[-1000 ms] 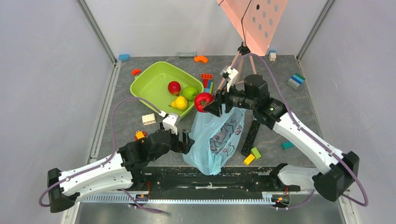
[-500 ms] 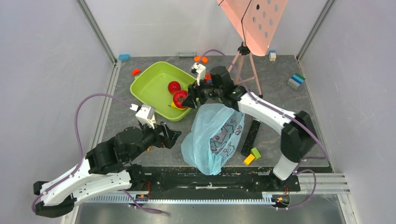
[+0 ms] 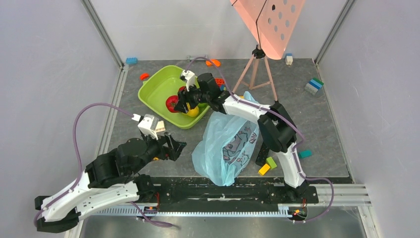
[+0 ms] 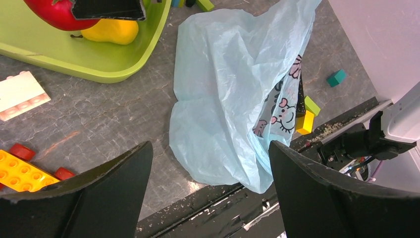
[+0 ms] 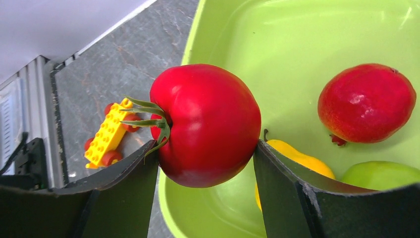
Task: Take the fake fruits out of the plastic bag
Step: Place the fake fruit in the bin.
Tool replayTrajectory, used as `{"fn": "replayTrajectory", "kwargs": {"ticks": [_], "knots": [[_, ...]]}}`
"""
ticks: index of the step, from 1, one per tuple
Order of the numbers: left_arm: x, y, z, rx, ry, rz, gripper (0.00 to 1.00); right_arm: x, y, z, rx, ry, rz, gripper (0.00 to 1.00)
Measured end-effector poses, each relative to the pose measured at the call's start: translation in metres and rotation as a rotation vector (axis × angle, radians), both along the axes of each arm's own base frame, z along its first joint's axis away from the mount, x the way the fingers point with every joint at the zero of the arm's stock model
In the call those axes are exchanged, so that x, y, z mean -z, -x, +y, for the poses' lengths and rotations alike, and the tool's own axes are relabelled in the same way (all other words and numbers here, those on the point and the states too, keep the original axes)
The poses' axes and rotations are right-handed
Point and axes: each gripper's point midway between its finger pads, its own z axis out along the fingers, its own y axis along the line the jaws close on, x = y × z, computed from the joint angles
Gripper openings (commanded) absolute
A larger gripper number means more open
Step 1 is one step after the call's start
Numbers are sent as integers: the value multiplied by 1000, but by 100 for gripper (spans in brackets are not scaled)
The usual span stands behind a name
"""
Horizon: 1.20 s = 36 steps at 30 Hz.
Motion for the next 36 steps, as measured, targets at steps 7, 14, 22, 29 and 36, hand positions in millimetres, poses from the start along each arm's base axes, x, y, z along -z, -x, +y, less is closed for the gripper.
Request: {"fn": "replayTrajectory", "kwargs": {"ticks": [7, 14, 22, 29, 36], "knots": [[2, 4, 6, -6, 6, 13, 94, 34, -19, 8, 63, 26, -11, 71], [2, 6, 11, -8, 13, 12, 96, 38, -27, 11, 85, 22, -22, 94], [3, 6, 13, -15, 9, 12, 99, 32, -32, 11, 90, 16, -55, 98], [13, 3, 13, -38, -26, 26, 100, 5, -31, -9, 146, 78, -85, 98], [39, -7, -17, -2, -87, 71, 100, -110, -12, -67, 282, 93, -197, 98]]}}
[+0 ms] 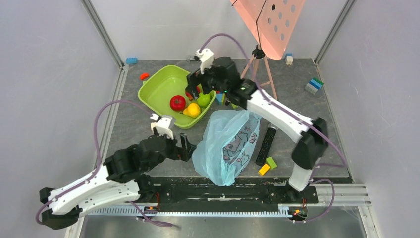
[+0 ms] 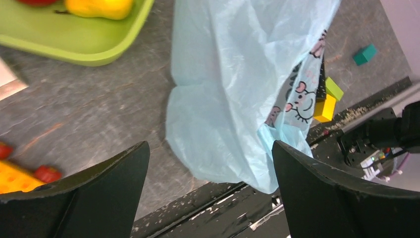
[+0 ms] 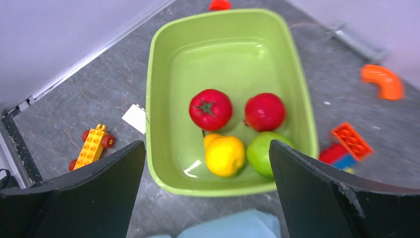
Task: Take the fake fruits out of the plastic bag
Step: Place the fake fruit in the bin, then adjust the plastic bag at the center of the board.
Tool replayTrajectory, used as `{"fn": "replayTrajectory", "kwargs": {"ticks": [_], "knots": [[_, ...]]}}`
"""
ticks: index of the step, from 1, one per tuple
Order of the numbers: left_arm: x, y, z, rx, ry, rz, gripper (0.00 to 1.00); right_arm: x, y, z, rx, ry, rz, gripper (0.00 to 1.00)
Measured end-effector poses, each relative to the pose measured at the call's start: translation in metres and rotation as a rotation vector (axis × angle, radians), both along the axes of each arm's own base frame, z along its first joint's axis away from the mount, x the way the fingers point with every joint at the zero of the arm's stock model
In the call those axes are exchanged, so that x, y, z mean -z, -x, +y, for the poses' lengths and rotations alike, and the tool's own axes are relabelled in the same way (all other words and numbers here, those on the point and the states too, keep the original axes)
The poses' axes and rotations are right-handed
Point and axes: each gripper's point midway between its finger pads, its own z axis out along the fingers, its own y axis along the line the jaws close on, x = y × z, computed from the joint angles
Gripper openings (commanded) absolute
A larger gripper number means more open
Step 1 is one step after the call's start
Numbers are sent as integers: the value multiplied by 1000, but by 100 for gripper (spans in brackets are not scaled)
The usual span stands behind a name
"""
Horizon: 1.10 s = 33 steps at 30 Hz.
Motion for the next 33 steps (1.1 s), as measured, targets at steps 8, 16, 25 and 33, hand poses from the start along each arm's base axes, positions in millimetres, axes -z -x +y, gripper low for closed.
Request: {"fn": "replayTrajectory", "kwargs": {"ticks": [8, 16, 25, 33], "knots": [[19, -7, -70, 166, -3, 49, 100, -65, 54, -109, 229, -5, -95, 98], [53, -23, -107, 233, -102, 52, 100, -84, 110, -190, 355, -71, -136, 98], [98, -39, -121, 227, -234, 68, 57, -105, 172, -256, 396, -188, -202, 98], [77, -54, -129, 214, -280, 24, 2, -71, 192, -288, 459, -151, -168, 98]]}}
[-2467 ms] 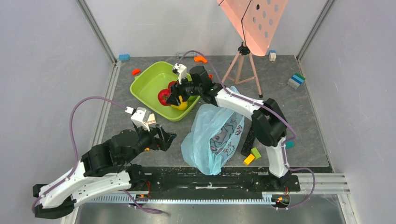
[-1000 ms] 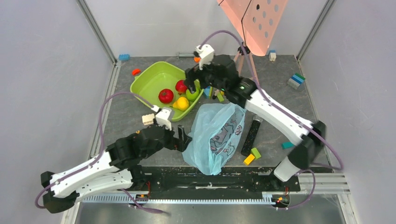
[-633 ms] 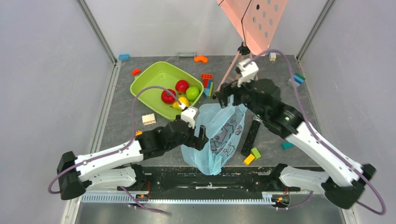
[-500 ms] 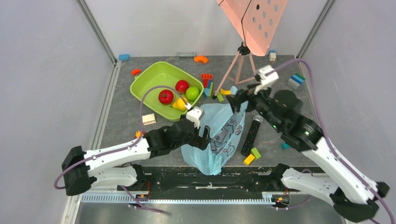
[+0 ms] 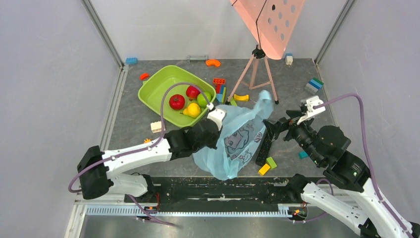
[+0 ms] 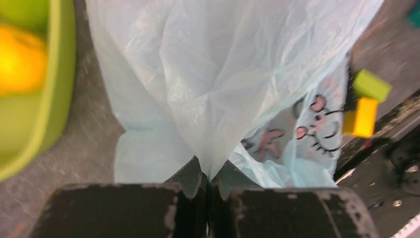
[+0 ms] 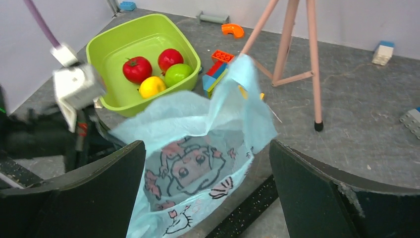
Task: Take the fake fruits out of the plastic bag
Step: Adjust the plastic bag at the center of the board, then reset both arms
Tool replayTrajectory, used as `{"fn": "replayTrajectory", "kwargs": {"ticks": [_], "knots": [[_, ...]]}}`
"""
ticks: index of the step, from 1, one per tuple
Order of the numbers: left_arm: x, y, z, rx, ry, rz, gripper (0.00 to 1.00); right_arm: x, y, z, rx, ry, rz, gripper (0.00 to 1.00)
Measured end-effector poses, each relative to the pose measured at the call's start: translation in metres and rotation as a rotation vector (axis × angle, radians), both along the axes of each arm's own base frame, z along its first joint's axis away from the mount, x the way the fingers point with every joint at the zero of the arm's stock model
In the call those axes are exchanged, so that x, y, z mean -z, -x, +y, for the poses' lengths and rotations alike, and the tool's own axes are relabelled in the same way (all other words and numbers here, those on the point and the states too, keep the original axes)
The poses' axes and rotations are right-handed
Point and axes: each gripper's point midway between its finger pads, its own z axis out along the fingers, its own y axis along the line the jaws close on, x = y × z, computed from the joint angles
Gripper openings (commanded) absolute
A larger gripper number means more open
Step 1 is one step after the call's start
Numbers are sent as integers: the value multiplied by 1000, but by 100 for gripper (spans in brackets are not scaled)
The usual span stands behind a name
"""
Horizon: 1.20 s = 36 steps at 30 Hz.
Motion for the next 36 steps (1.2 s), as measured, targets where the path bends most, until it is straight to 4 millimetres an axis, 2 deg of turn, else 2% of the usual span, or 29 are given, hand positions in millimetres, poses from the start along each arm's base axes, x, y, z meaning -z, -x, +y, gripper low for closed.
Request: {"fn": "replayTrajectory", "kwargs": {"ticks": [2, 4, 6, 9, 10, 12, 14, 16, 17, 18, 19, 20, 24, 27, 30, 36], "knots": [[-31, -6, -9, 19, 32, -43, 2, 1, 3, -7, 19, -1, -3, 98], [-75, -10, -16, 45, 80, -104, 2, -1, 5, -14, 38, -11, -13, 98], [-127, -11, -16, 71, 156, -179, 2, -2, 7, -20, 56, -19, -23, 98], [-194, -2, -2, 109, 267, -287, 2, -1, 8, -27, 83, -21, -28, 98], [-209, 3, 5, 115, 298, -314, 3, -1, 8, -29, 89, -22, -30, 98], [-227, 9, 19, 124, 326, -361, 3, 0, 9, -33, 106, -24, -33, 98], [-231, 12, 27, 129, 329, -381, 3, 1, 10, -38, 125, -28, -40, 98], [-224, 15, 28, 143, 322, -375, 6, 1, 11, -42, 140, -35, -47, 98], [-216, 16, 25, 154, 309, -362, 21, 0, 11, -44, 145, -38, -51, 98], [-202, 17, 20, 177, 287, -336, 55, -1, 12, -46, 152, -40, -54, 98], [-191, 18, 15, 196, 266, -316, 84, -1, 12, -47, 157, -41, -55, 98], [-174, 20, 7, 225, 237, -281, 99, -1, 11, -48, 161, -41, -56, 98], [-117, 18, -15, 271, 115, -156, 100, 1, 10, -48, 168, -37, -53, 98], [-95, 17, -13, 260, 50, -113, 100, 7, 9, -47, 169, -26, -44, 98], [-104, 17, 0, 225, 62, -132, 100, 16, 7, -47, 177, -8, -29, 98], [-144, 22, 40, 107, 169, -203, 100, 33, 2, -43, 179, 23, -3, 98]]}}
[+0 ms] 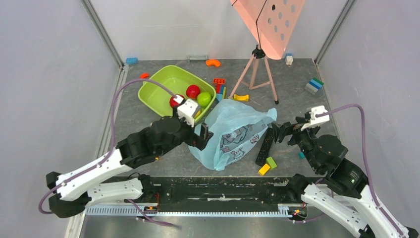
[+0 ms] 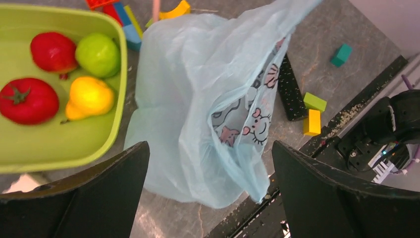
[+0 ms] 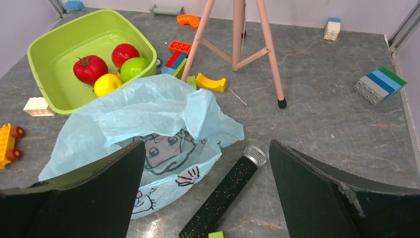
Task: Take the fake fruits out of the plastic bag
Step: Reset both arms
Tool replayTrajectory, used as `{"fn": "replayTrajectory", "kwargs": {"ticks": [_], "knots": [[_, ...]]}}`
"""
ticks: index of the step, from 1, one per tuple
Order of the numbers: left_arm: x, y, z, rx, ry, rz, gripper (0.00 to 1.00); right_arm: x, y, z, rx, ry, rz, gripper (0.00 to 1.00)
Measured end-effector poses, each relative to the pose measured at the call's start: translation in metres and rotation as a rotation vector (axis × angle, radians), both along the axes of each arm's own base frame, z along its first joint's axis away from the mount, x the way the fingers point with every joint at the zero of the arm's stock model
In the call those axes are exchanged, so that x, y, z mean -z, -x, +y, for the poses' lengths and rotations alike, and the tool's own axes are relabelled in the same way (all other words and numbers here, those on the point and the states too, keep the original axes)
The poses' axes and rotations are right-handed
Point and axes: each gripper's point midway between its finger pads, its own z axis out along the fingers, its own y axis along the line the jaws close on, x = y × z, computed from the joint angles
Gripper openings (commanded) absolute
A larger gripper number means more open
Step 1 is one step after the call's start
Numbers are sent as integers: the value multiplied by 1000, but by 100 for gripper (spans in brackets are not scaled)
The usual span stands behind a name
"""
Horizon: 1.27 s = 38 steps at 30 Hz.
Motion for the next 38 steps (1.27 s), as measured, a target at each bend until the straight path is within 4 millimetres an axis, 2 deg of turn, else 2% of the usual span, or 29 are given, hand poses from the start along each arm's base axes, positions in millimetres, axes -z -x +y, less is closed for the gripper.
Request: {"fn": "replayTrajectory", "kwargs": {"ticks": [2, 4, 8, 11, 13, 16, 23, 38], "knots": [[0, 2, 16, -56, 28, 6, 100, 6, -1, 1, -1, 8, 9, 98], [10, 3, 30, -109, 41, 26, 100, 11, -2, 2, -1, 15, 14, 98], [59, 10, 60, -229, 5, 114, 100, 30, -3, 4, -5, 32, 25, 98], [86, 15, 77, -303, -16, 166, 100, 46, -3, 3, -7, 41, 32, 98], [98, 17, 88, -349, -18, 188, 100, 57, -2, 2, -2, 45, 37, 98], [101, 18, 100, -405, 19, 191, 100, 64, -2, -1, 14, 43, 39, 98], [97, 18, 118, -472, 78, 172, 100, 61, -3, -10, 65, 25, 16, 98], [101, 17, 125, -502, 66, 168, 100, 68, -6, -15, 102, 29, 25, 98]]}}
